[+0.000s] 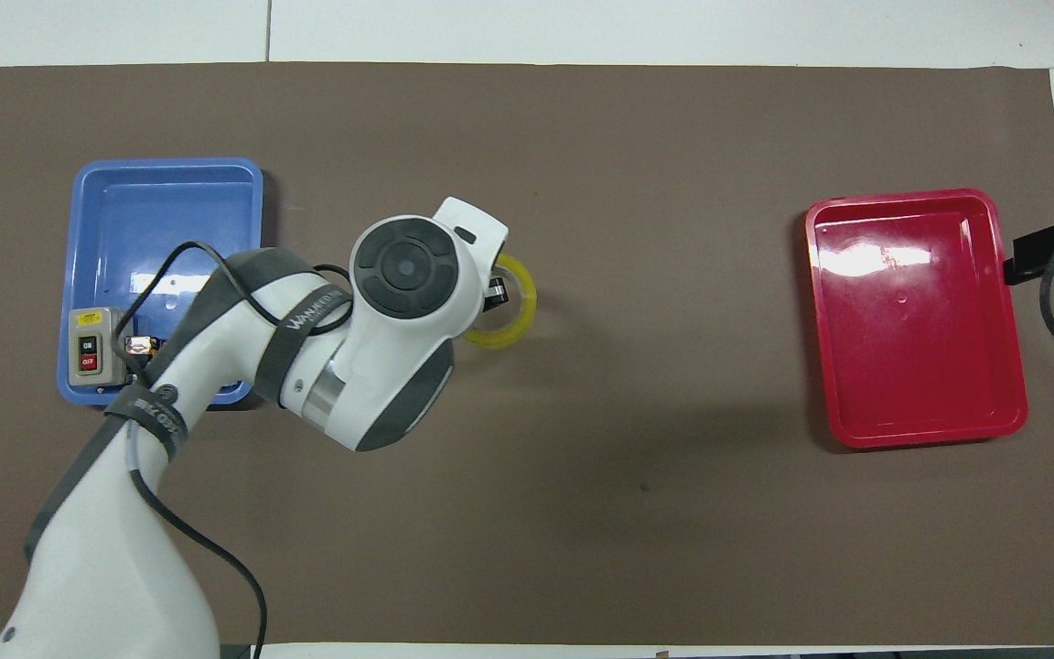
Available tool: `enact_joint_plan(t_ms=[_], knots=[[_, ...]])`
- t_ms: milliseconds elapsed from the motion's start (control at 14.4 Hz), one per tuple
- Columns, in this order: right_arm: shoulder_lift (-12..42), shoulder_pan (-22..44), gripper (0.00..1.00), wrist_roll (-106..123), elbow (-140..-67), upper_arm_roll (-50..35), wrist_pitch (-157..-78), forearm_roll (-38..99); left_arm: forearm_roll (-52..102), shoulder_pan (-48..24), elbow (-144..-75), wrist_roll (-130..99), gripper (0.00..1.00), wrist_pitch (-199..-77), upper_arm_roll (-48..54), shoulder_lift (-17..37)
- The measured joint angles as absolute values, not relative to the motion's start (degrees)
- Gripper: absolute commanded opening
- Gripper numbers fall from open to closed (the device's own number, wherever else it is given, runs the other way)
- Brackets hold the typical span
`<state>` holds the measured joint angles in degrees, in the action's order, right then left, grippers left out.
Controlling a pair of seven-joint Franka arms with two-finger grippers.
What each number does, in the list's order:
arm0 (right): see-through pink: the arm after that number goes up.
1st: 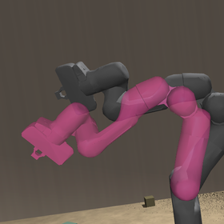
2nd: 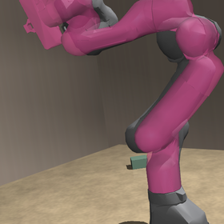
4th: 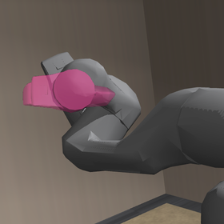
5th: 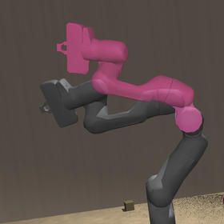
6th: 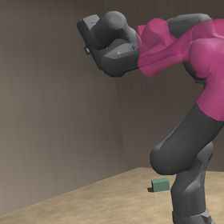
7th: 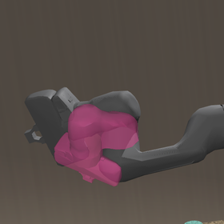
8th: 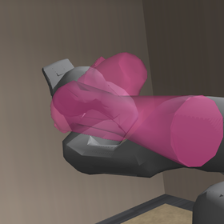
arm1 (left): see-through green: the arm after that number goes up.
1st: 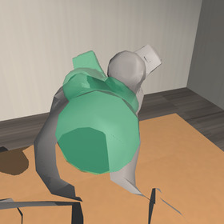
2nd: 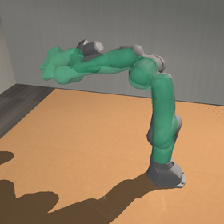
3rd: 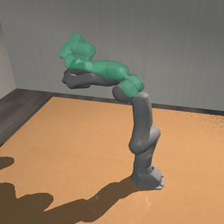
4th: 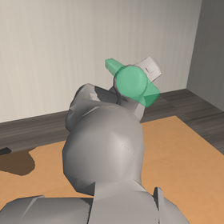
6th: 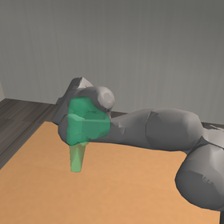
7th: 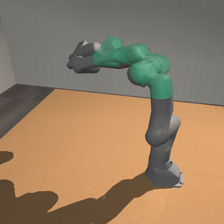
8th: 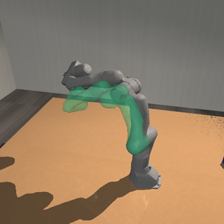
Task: Place and move tape with both arms
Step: 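Lift the tape with the left gripper and carry it to the table center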
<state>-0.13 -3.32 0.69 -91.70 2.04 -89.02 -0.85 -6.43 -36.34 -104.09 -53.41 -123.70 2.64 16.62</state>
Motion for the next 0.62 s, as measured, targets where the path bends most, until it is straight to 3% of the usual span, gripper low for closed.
enact_joint_plan(t_ms=[485,554,624], knots=[[-0.13,-3.33,1.00,0.69,-91.70,2.09,-89.02,-0.85,-8.46,-40.55,-103.84,-58.88,0.00,-133.53,2.62,24.49],[-0.13,-3.33,1.00,0.69,-91.73,2.09,-89.01,-0.85,-8.47,-40.70,-103.83,-58.88,0.28,-133.54,2.62,24.63],[-0.13,-3.33,1.00,0.69,-91.80,2.09,-88.98,-0.85,-8.49,-40.89,-103.84,-58.85,0.69,-133.54,2.62,24.66]])
